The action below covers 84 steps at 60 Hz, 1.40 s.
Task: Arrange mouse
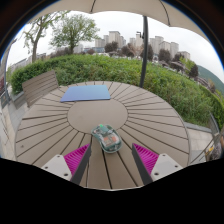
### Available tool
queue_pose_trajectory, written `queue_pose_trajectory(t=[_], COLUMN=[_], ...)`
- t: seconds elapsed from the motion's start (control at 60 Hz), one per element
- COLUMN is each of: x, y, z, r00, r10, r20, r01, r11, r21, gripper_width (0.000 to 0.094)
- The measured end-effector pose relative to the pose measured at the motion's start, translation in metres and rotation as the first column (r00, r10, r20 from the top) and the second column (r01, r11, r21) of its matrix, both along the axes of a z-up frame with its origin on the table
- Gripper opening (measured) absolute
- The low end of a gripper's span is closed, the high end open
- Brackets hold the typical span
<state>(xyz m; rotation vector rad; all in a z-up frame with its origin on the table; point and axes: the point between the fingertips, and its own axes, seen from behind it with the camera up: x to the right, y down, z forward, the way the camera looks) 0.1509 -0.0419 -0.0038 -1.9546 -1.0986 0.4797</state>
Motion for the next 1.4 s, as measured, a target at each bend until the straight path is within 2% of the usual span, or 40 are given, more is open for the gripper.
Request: queue_pose_trajectory(t=[0.283,0.483,0.6,0.633,0.65,0.667,0.683,0.75,0.85,0.95,1.033,1.15,1.25,1.4], x=[-0.044,-0.050,-0.052,-0.053,-0.054,-0.055,-0.057,-0.056,-0.059,-0.083,-0.129,-0.215,-0.286,-0.358], y=[0.033,0.039,0.040,0.041,0.040,0.038,0.038,0.041,0.043,0.058,0.069,0.081,0.084,0.092], z=[-0.012,-0.013,-0.015,-0.016,-0.017,-0.015,-0.015,-0.015,-0.007,0.038,0.081,0.117,0.109,0.050], r00=[1.000,1.000,1.000,1.000,1.000,0.999,0.999,0.997,0.995,0.996,0.996,0.991,0.991,0.999], r10=[-0.004,-0.008,0.001,0.004,0.012,0.024,0.041,0.049,0.065,0.085,0.087,0.089,0.090,0.050], r20=[-0.016,-0.004,0.012,0.018,0.022,0.026,0.033,0.061,0.073,0.038,-0.035,-0.104,-0.095,-0.015], r01=[0.004,0.007,0.000,-0.003,-0.010,-0.022,-0.039,-0.046,-0.057,-0.083,-0.089,-0.095,-0.096,-0.051], r11=[0.999,0.997,0.997,0.997,0.997,0.997,0.997,0.997,0.993,0.994,0.994,0.994,0.994,0.996], r21=[-0.040,-0.081,-0.077,-0.075,-0.073,-0.073,-0.069,-0.060,-0.105,-0.066,-0.070,-0.053,-0.062,-0.068], gripper_width=[0.0855,0.0849,0.0835,0.0791,0.0736,0.0635,0.0452,0.0415,0.0414,0.0414,0.0415,0.0415,0.0416,0.0415])
